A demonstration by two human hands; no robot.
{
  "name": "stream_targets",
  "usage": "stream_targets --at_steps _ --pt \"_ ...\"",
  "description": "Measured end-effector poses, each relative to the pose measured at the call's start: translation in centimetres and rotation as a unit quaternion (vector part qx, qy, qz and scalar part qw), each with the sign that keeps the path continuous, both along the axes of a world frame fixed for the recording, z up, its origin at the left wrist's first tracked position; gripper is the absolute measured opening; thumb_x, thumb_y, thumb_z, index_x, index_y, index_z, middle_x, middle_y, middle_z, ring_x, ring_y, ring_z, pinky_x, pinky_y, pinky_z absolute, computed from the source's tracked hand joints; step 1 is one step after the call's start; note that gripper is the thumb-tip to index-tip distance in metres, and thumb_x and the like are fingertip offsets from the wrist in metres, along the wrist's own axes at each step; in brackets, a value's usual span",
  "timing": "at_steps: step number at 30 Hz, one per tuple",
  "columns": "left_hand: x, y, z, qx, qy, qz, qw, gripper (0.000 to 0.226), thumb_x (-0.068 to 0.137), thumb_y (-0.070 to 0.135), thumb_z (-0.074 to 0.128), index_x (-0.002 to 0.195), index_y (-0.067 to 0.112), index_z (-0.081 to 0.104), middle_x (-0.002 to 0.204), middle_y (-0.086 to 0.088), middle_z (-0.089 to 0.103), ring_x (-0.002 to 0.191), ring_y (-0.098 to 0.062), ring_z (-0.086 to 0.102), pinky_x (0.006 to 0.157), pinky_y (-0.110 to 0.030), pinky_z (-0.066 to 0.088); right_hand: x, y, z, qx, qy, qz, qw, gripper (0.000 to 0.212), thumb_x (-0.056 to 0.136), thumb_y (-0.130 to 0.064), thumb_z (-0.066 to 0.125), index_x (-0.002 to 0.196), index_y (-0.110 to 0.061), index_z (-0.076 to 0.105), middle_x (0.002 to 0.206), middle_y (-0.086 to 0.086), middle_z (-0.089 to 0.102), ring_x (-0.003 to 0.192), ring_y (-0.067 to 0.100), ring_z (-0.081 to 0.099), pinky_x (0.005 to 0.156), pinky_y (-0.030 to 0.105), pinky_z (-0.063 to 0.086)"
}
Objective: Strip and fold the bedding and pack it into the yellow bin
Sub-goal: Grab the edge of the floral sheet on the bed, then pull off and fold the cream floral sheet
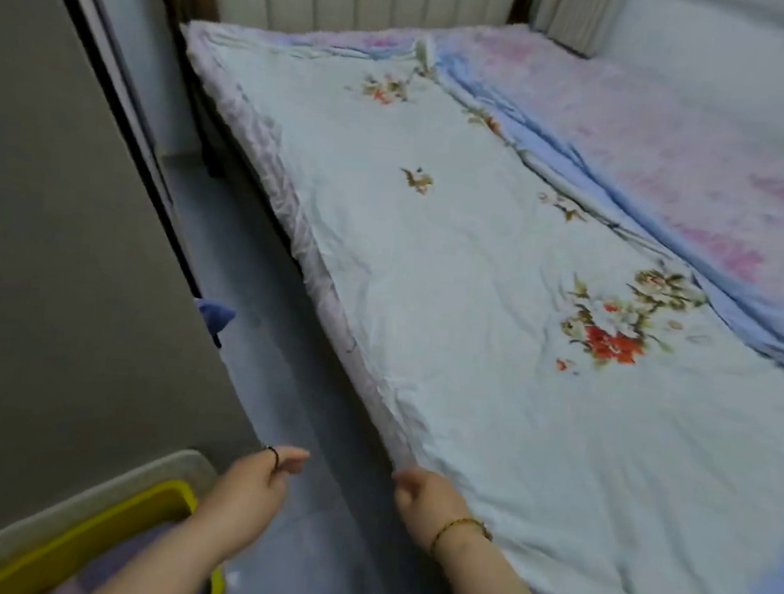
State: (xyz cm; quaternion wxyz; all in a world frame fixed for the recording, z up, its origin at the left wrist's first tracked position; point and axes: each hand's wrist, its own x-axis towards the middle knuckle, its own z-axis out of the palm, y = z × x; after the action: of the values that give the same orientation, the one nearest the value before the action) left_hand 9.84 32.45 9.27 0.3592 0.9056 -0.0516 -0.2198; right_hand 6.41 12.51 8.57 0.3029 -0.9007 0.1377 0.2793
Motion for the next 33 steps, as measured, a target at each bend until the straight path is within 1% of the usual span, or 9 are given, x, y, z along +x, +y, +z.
stream_targets --at_steps 3,6,15,19,22,26,28,31,33 --pt "-2.0 -7.5 0.8 -0.002 0.015 -0.088 0.996 0.038 0.094 0.002 0.04 0.127 0.014 0.053 0.13 -0.003 0.056 0.122 -0.015 0.051 0.099 -0.018 0.034 -5.4 -5.6 0.7 -0.017 0.006 -0.094 0.995 0.037 0.095 -0.018 0.041 0.131 -0.019 0.05 0.136 0.001 0.053 0.125 0.015 0.048 0.097 0.016 0.031" --pt "-4.8 -13.4 -0.1 0.037 0.018 -0.194 0.98 0.042 0.095 0.014 0.043 0.136 0.022 0.044 0.139 0.004 0.048 0.128 -0.013 0.045 0.103 -0.018 0.032 -10.7 -9.9 -0.4 -0.025 0.039 -0.153 0.987 0.043 0.095 -0.022 0.042 0.138 -0.021 0.04 0.142 -0.001 0.045 0.13 0.015 0.042 0.101 0.017 0.03" --pt "-9.4 -23.8 -4.4 0.176 0.009 -0.386 0.906 0.066 0.092 0.031 0.047 0.148 0.027 0.012 0.155 0.007 0.017 0.139 -0.012 0.027 0.112 -0.022 0.02 -16.9 -18.7 -3.9 -0.149 0.135 -0.182 0.963 0.074 0.095 -0.039 0.04 0.148 -0.025 -0.009 0.156 0.003 -0.016 0.145 0.022 -0.007 0.116 0.042 -0.002" --pt "-9.7 -27.6 -5.9 0.206 0.01 -0.448 0.87 0.073 0.092 0.037 0.046 0.149 0.024 0.002 0.157 0.004 0.006 0.143 -0.008 0.015 0.113 -0.02 0.013 -17.9 -22.4 -5.6 -0.126 0.129 -0.218 0.959 0.077 0.094 -0.031 0.042 0.148 -0.021 -0.011 0.154 0.001 0.015 0.142 0.018 0.015 0.116 0.039 0.004" --pt "-9.9 -29.5 -6.4 0.23 0.003 -0.479 0.847 0.076 0.093 0.039 0.045 0.148 0.023 -0.004 0.157 0.004 0.003 0.143 -0.008 0.011 0.113 -0.022 0.009 -18.6 -23.6 -6.2 -0.059 0.115 -0.302 0.944 0.053 0.094 -0.019 0.04 0.144 -0.022 0.025 0.135 0.008 0.045 0.124 0.021 0.042 0.102 0.023 0.032" --pt "-9.5 -31.9 -6.3 0.243 -0.012 -0.507 0.827 0.082 0.091 0.044 0.047 0.148 0.021 -0.006 0.157 0.005 0.005 0.144 -0.008 0.01 0.116 -0.028 0.004 -18.6 -24.2 -5.7 0.065 0.007 -0.414 0.908 0.021 0.085 -0.029 0.047 0.092 -0.019 0.064 0.099 -0.001 0.058 0.102 0.012 0.05 0.074 0.008 0.035" --pt "-9.3 -32.9 -6.4 0.226 -0.031 -0.509 0.83 0.075 0.088 0.042 0.049 0.149 0.023 0.009 0.152 0.004 0.025 0.14 -0.01 0.024 0.114 -0.027 0.01 -18.5 -24.5 -4.5 0.099 -0.079 -0.443 0.887 0.012 0.078 -0.031 0.052 0.067 -0.031 0.048 0.08 -0.013 0.046 0.083 -0.009 0.047 0.072 0.002 0.033" --pt "-8.9 -33.9 -5.9 0.178 -0.034 -0.497 0.849 0.056 0.075 0.042 0.04 0.128 0.026 0.048 0.126 0.003 0.06 0.118 -0.019 0.052 0.09 -0.022 0.035 -19.1 -25.0 -2.6 0.147 -0.147 -0.47 0.858 0.034 0.084 0.001 0.056 0.074 -0.03 0.047 0.088 -0.006 0.049 0.082 -0.021 0.048 0.073 0.0 0.036" --pt "-8.5 -33.9 -5.2 0.134 0.001 -0.484 0.865 0.039 0.07 0.038 0.038 0.101 0.028 0.059 0.104 0.003 0.067 0.107 -0.022 0.057 0.068 -0.023 0.034 -19.4 -25.2 -1.7 0.177 -0.159 -0.478 0.845 0.032 0.084 0.001 0.058 0.082 -0.029 0.049 0.1 0.0 0.053 0.078 -0.016 0.052 0.071 0.001 0.039"
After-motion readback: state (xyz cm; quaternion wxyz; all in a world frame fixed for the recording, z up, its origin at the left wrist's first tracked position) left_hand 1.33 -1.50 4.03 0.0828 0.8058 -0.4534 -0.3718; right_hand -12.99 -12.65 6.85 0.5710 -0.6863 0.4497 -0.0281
